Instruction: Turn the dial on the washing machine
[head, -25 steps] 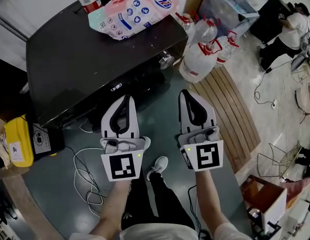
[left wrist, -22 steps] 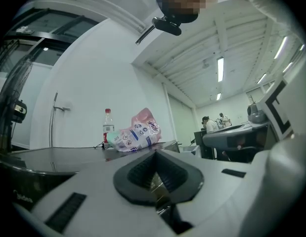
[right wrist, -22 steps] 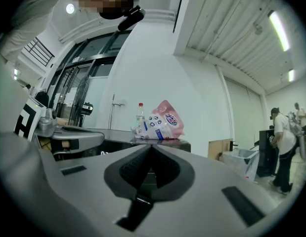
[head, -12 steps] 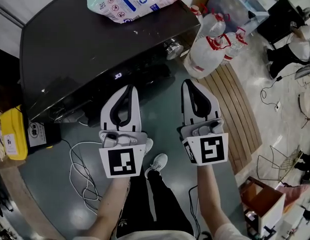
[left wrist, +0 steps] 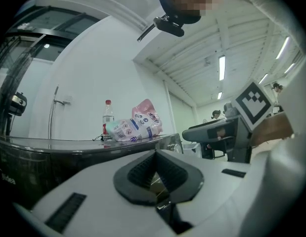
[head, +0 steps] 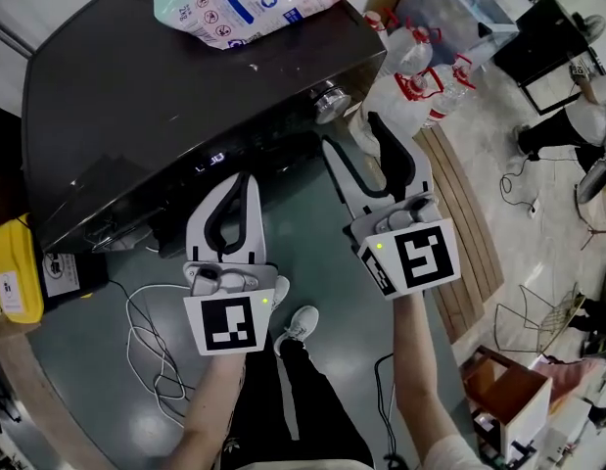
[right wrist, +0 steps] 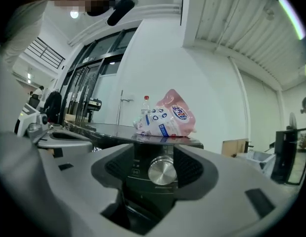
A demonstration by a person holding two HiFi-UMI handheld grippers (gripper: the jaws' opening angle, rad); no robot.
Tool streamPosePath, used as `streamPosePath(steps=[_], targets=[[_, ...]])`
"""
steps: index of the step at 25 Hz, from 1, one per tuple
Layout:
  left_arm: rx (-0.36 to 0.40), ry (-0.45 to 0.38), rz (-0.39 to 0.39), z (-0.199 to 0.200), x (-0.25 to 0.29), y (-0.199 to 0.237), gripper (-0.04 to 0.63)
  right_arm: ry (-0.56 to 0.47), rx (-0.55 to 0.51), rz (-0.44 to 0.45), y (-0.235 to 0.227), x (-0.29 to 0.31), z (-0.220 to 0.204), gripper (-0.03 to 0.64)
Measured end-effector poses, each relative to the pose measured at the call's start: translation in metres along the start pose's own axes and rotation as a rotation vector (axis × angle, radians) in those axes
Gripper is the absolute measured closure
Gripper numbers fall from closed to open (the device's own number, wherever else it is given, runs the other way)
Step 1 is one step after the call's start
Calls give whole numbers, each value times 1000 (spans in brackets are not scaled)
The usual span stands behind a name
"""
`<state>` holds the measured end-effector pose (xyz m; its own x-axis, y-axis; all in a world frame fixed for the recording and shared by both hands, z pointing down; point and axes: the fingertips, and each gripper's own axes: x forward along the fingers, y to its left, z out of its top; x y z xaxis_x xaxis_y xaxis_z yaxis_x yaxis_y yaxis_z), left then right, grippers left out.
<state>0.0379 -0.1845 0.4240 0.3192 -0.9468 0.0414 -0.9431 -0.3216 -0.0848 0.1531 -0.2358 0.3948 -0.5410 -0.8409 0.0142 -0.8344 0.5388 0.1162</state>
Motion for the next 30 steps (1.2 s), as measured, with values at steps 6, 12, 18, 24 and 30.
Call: streamPosePath(steps=[6, 12, 18, 24, 30], targets=[[-1, 10, -10, -8, 3, 1, 595, 91, -38, 38, -19, 22, -29, 383], [-8, 32, -4, -18, 5, 5, 595, 165, -37, 96, -15, 42, -57, 291], [2, 46, -9, -23, 6, 8, 595, 156, -21, 89, -18, 50, -62, 292], [3, 61, -8, -31, 7, 10, 595, 166, -50, 73, -24, 51, -70, 296], [-1, 68, -4, -36, 6, 12, 595, 182, -103, 81, -20, 52, -75, 338]])
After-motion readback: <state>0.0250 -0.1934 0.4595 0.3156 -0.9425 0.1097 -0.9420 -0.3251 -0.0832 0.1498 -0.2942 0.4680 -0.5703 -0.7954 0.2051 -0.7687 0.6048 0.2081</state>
